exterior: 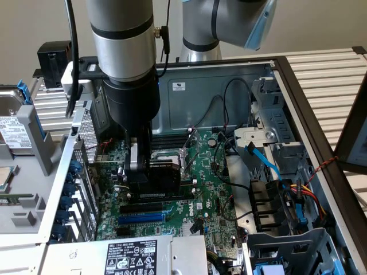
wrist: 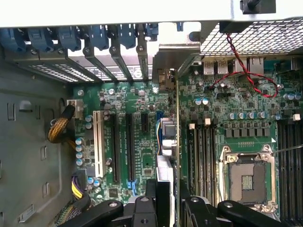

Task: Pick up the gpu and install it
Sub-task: 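Insert the gpu into the slot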

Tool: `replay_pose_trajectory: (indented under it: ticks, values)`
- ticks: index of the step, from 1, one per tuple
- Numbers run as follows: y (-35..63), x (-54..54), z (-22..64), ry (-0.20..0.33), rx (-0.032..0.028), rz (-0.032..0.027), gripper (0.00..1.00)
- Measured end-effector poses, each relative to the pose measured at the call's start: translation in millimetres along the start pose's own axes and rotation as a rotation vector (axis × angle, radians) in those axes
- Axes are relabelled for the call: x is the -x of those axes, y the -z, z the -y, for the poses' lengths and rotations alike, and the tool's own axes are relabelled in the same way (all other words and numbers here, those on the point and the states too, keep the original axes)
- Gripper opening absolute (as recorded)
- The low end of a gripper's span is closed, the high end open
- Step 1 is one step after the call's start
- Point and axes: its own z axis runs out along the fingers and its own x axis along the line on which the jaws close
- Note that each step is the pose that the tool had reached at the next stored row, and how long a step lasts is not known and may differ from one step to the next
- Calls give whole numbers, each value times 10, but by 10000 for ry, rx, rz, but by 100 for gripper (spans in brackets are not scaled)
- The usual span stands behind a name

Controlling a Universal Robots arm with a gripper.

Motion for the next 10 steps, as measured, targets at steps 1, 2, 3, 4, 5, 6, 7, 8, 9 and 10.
replay_pose_trajectory:
  ticks: [1, 2, 3, 4, 5, 6, 7, 8, 9, 10]
  values:
    - [-8, 0, 0, 0, -5, 4, 28]
    - [-19, 0, 0, 1, -8, 4, 28]
    - [-32, -1, -1, 1, -9, 2, 28]
    - [-48, -1, -3, 0, -11, 2, 28]
    - [-63, -1, -3, 0, -11, 1, 28]
    - [-75, -1, -3, 0, -10, 1, 28]
    - [-80, -1, -4, 0, -11, 1, 28]
    - [-79, -1, -4, 0, -10, -1, 28]
    - [-80, -1, -4, 0, -10, -1, 28]
    - [-80, -1, -4, 0, -10, -2, 28]
